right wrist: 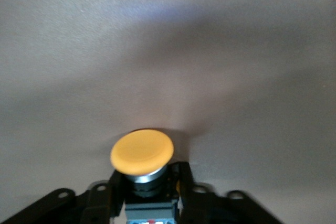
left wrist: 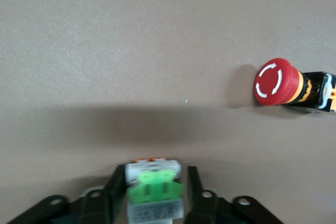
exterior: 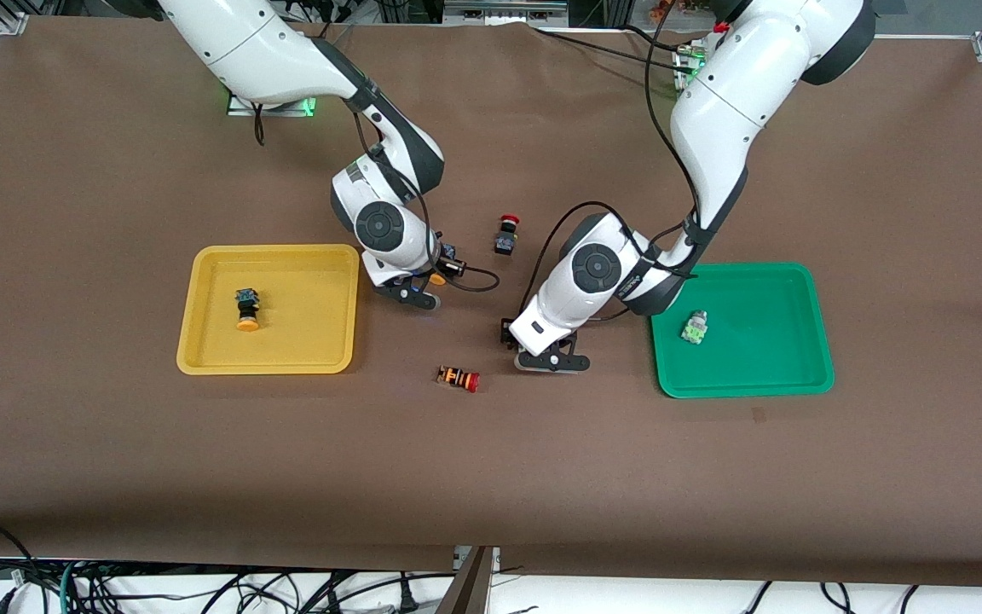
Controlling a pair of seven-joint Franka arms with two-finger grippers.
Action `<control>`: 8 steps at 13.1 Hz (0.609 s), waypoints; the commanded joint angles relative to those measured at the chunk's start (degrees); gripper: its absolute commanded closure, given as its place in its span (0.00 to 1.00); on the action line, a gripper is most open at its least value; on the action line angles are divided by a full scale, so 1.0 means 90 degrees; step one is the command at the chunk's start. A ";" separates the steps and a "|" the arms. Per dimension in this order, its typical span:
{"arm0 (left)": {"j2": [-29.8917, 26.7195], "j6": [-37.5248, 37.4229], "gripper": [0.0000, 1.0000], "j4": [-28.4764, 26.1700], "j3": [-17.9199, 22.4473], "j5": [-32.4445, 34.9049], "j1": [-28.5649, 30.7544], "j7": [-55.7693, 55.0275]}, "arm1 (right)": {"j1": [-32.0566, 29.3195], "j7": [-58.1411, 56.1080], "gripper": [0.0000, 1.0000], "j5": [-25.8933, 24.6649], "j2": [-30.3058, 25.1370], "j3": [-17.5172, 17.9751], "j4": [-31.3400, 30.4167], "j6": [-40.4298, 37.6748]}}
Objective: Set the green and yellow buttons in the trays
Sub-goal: 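Place the yellow button in the yellow tray while the left gripper places green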
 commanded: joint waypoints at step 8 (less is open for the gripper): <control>-0.1264 -0.3589 1.00 0.0182 0.0188 0.0021 0.0845 0.2557 | -0.0765 -0.4405 1.00 0.0052 -0.0777 -0.1804 0.0075 -0.1959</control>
